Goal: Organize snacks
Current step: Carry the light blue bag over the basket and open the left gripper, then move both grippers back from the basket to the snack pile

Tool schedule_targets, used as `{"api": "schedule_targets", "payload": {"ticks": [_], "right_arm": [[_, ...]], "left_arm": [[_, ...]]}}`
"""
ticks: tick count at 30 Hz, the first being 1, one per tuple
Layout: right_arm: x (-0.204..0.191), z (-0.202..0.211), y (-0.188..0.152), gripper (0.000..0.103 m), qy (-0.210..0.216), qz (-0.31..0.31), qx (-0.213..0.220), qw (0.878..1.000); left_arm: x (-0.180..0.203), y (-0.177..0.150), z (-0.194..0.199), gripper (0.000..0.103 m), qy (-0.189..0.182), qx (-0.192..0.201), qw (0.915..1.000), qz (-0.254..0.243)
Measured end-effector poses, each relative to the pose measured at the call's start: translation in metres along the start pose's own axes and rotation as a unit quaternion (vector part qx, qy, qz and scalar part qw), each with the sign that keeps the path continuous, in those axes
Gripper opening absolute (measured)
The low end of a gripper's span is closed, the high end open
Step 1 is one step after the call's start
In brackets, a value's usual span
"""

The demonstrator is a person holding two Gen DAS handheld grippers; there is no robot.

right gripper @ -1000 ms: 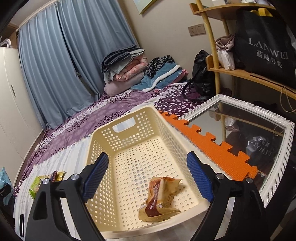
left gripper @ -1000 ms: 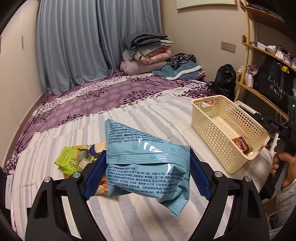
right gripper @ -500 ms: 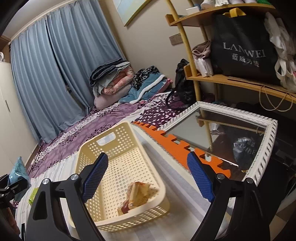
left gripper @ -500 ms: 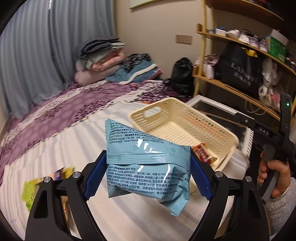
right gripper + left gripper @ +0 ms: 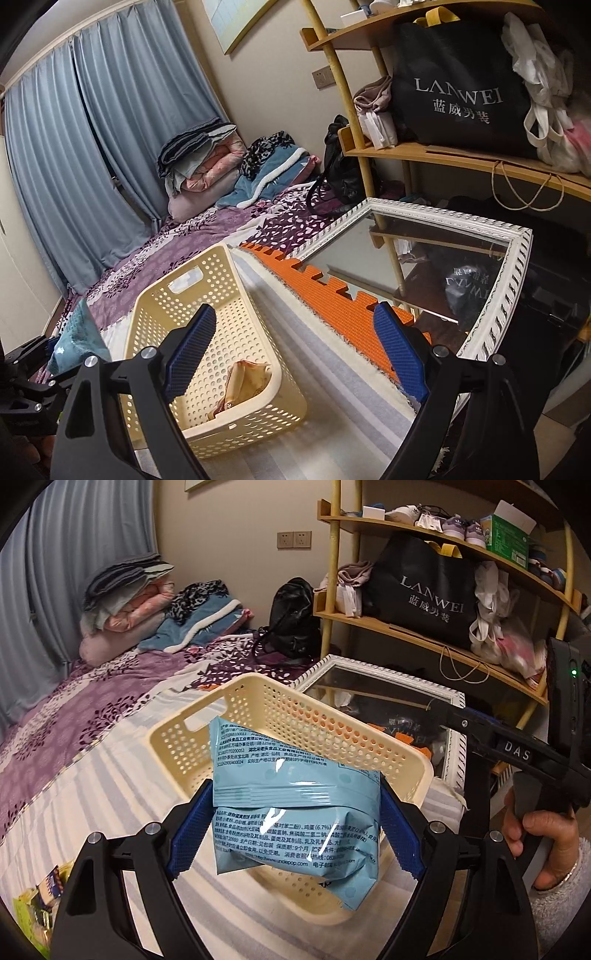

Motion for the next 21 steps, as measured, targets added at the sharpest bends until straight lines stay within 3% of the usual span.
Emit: {"api": "schedule_targets", "payload": {"ticks": [6,21], "right_arm": [[0.000,-0.007,-0.002,0.086,-0.004,-0.002,-0.007,1.000],[-0.020,-0.014,-0.001,0.087,0.003,0.010,-0.010,1.000]], "left_arm": [[-0.004,-0.001,-0.007,0.092,-0.016,-0.004,0.9999,0.003],[-0.049,-0.007,0.015,0.092,0.021,0.002,0.9985,0.050]]}}
Point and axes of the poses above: each gripper's, at about its wrist camera, not at the fingertips, and z roughly against the way its jaws point, x to its right, y to its top, the point moved 7 cm from there along -z, roughly the way its jaws point, and after that the axes turned 1 degree about z, right-handed, at the moved point
